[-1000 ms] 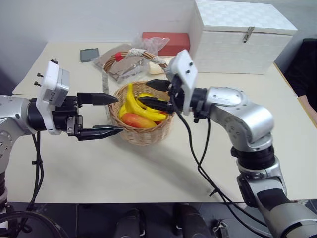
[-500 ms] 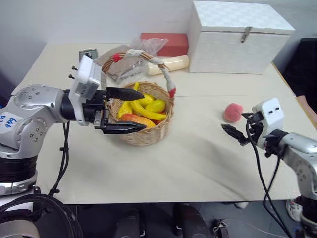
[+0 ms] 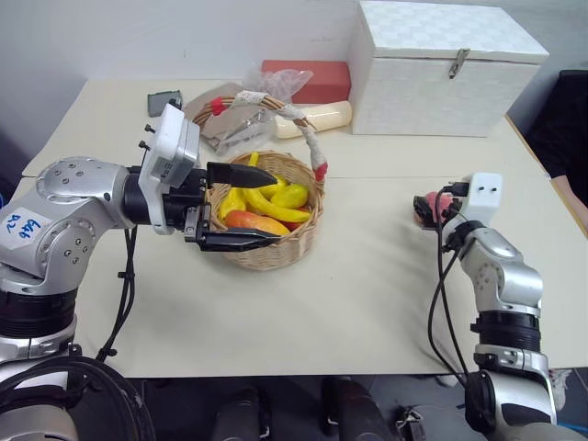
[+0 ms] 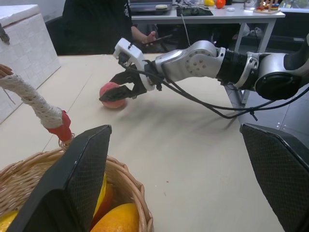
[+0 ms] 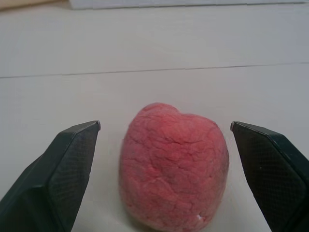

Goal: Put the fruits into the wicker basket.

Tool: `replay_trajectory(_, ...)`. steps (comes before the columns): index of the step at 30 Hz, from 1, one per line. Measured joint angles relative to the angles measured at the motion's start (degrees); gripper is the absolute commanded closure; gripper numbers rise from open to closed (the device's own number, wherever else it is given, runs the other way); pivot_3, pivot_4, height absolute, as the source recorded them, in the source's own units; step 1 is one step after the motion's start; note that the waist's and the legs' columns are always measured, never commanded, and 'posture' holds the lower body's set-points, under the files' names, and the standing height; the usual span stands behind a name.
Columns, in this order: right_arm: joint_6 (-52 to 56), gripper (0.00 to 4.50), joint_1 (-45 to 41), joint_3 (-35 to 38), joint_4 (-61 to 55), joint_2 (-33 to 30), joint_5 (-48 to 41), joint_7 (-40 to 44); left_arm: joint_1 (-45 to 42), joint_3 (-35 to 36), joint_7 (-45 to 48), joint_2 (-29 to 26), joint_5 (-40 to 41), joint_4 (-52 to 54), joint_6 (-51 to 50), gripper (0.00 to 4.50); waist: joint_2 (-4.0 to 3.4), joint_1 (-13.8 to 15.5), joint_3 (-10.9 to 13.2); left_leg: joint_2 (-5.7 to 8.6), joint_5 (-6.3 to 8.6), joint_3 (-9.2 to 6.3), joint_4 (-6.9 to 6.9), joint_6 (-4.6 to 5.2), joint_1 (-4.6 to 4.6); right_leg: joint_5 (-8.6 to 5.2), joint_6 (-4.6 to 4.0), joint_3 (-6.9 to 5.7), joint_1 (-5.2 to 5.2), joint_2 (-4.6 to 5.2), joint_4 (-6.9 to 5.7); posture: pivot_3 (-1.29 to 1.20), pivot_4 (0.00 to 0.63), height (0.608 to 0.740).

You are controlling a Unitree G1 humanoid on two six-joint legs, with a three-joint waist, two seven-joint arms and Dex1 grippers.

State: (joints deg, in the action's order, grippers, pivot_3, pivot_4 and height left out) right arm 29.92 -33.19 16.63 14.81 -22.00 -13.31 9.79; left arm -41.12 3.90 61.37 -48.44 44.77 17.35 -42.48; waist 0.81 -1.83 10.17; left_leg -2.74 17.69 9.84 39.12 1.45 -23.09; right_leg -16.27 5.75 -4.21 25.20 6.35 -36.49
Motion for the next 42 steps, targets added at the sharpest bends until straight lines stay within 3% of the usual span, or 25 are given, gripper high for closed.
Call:
replay_trajectory(3, -3.2, 0.39, -1.1, -1.2, 4.3, 0.0, 2.0, -0.3, 0.0, 0.1, -0.3, -0.2, 0.0, 0.2, -0.2, 0.0, -0.01, 0.0, 0.0, -0.01, 0.0, 0.0, 0.0, 0.0, 0.01, 0.0, 0.0, 0.0, 0.0, -0.01, -0.01, 0.0, 0.15, 0.74)
replay_trajectory(6, -5.9, 1.28, -1.4, -1.6, 5.5, 0.0, 2.0, 1.3, 0.0, 0.4, -0.6, -0.7, 0.0, 0.2, -0.6, 0.0, -0.01, 0.0, 0.0, -0.02, 0.0, 0.0, 0.0, 0.0, 0.0, 0.0, 0.0, 0.0, 0.0, -0.01, -0.01, 0.0, 0.15, 0.74)
replay_trajectory(8, -6.2, 1.89, -1.2, -1.8, 4.3, 0.0, 1.6, 2.7, 0.0, 0.7, -0.8, -1.1, 0.1, 0.2, -0.7, 0.0, -0.01, 0.0, 0.0, -0.05, 0.0, -0.01, 0.0, -0.01, 0.0, 0.0, 0.0, 0.0, 0.0, -0.01, -0.01, 0.0, 0.15, 0.74)
replay_trajectory(10, -4.5, 2.08, 1.4, -2.6, -2.4, -0.3, -1.6, 7.3, 0.5, 1.5, -1.0, -1.7, 0.2, 0.5, -1.0, 0.0, -0.03, 0.0, 0.0, -0.09, 0.0, -0.03, -0.03, -0.01, -0.01, 0.0, 0.0, 0.0, 0.01, -0.02, 0.0, 0.0, 0.15, 0.74)
replay_trajectory(17, 15.0, 2.08, 7.7, -10.0, -33.0, -6.7, -23.6, 26.5, 6.8, 6.9, -0.7, -6.7, 0.0, -0.3, -1.4, 0.0, -0.04, -0.2, 0.0, -0.2, 0.02, -0.05, -0.03, -0.03, 0.01, -0.02, -0.03, -0.02, 0.02, -0.05, 0.0, 0.0, 0.15, 0.74)
replay_trajectory(21, 22.5, 2.08, -0.5, -11.9, -38.0, -6.0, -31.9, 27.1, 8.1, 9.3, -0.2, -8.9, -0.1, -0.5, -1.1, 0.0, -0.03, 0.1, 0.0, -0.12, 0.01, -0.06, 0.02, 0.0, 0.04, -0.03, -0.05, -0.02, 0.03, 0.07, 0.08, 0.0, 0.15, 0.74)
replay_trajectory(25, 24.3, 2.08, -11.2, -18.0, -34.3, 2.4, -30.3, 21.9, 8.3, 10.5, 0.0, -10.1, -0.1, -1.3, -1.1, 0.0, -0.03, 0.1, 0.0, -0.09, 0.01, -0.03, 0.0, -0.01, -0.01, -0.06, -0.1, -0.04, 0.15, 0.12, -0.05, 0.0, 0.15, 0.74)
replay_trajectory(26, 24.0, 1.35, -12.8, -20.4, -32.2, 4.3, -28.7, 20.7, 8.5, 10.7, 0.0, -10.1, -0.1, -1.2, -1.1, 0.0, -0.01, 0.2, 0.0, -0.1, 0.01, -0.05, -0.02, -0.01, -0.07, -0.06, -0.1, -0.09, 0.15, 0.11, -0.19, 0.0, 0.15, 0.74)
replay_trajectory(30, 23.3, 0.06, -13.8, -24.1, -24.4, 8.6, -23.1, 17.1, 9.6, 10.7, -0.5, -10.0, 0.0, 0.2, -1.1, 0.0, 0.0, 0.2, 0.0, 0.0, 0.07, 0.0, -0.02, 0.09, -0.24, -0.04, -0.07, -0.1, 0.23, 0.21, -0.08, 0.0, 0.15, 0.74)
replay_trajectory(33, 22.4, 0.02, -13.9, -26.1, -23.9, 9.6, -19.9, 16.0, 9.6, 10.7, -1.2, -9.8, 0.3, 0.6, -1.2, 0.0, 0.0, 0.0, 0.0, -0.01, 0.09, 0.04, -0.02, 0.11, -0.24, -0.02, -0.04, -0.1, 0.23, 0.2, -0.02, 0.0, 0.15, 0.74)
replay_trajectory(36, 23.5, 0.02, -12.5, -24.3, -27.6, 9.5, -21.7, 16.0, 9.9, 10.8, -1.5, -9.6, 0.8, 1.9, -1.2, 0.0, 0.01, 0.1, 0.0, -0.08, 0.11, 0.01, -0.02, 0.06, -0.23, -0.03, -0.04, -0.15, 0.24, 0.14, -0.04, 0.0, 0.15, 0.74)
replay_trajectory(42, 31.4, 0.02, -4.0, -9.6, -36.7, 7.0, -36.6, 14.4, 10.6, 10.6, -1.9, -8.3, 1.5, 2.6, -1.1, 0.0, 0.02, 0.2, 0.0, -0.03, 0.08, 0.03, -0.01, 0.11, -0.21, 0.0, 0.0, -0.12, 0.21, 0.19, -0.04, 0.0, 0.15, 0.74)
